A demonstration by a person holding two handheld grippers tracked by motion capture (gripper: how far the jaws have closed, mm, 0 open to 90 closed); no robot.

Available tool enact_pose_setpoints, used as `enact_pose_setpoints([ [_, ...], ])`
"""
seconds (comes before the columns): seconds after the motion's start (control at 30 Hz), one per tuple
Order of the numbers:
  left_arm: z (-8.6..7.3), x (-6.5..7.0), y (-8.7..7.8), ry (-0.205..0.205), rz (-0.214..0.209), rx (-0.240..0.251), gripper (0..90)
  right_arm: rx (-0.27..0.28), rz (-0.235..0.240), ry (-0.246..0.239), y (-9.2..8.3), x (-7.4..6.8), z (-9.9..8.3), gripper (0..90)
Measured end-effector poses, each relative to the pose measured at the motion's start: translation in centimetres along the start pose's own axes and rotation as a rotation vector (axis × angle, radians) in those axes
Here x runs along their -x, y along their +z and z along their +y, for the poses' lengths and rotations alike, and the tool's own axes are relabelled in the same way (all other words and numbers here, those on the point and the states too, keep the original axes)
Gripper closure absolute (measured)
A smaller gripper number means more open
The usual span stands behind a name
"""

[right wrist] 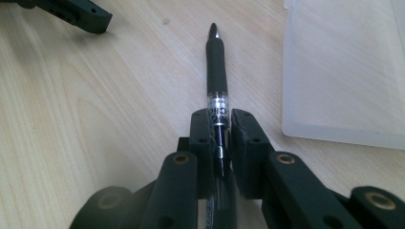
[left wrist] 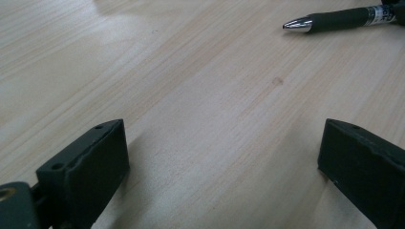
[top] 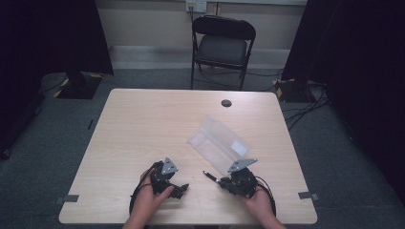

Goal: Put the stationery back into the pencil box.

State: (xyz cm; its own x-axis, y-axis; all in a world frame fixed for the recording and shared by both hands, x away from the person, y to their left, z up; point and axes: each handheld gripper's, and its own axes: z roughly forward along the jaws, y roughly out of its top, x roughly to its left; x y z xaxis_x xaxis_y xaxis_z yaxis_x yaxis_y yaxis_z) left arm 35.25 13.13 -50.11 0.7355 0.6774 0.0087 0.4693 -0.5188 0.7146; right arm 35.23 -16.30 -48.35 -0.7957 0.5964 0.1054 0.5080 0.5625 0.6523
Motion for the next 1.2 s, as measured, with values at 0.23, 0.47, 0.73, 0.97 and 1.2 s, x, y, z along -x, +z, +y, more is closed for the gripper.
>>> enact_pose_setpoints([
  [0.23, 0.0, 0.1, 0.0, -0.011, -0.002, 0.002, 2.7, 0.010, 0.019, 0.022, -0.4, 0.6, 0.2, 79.6],
  [0.47, 0.1, 0.1, 0.2, -0.011, -0.006, -0.002, 1.2, 0.028, 0.028, 0.053, -1.1, 1.5, 0.2, 79.7],
  [0.73, 0.1, 0.1, 0.3, -0.007, -0.005, -0.005, 0.0, 0.043, 0.037, 0.064, -1.9, 1.9, 0.3, 79.7],
  [0.97, 0.1, 0.1, 0.3, -0.007, -0.006, -0.004, 0.0, 0.036, 0.042, 0.054, -2.0, 1.8, 0.8, 79.6],
  [1.2, 0.1, 0.1, 0.3, -0.007, -0.006, -0.004, 0.0, 0.035, 0.047, 0.053, -2.0, 1.9, 1.2, 79.7],
])
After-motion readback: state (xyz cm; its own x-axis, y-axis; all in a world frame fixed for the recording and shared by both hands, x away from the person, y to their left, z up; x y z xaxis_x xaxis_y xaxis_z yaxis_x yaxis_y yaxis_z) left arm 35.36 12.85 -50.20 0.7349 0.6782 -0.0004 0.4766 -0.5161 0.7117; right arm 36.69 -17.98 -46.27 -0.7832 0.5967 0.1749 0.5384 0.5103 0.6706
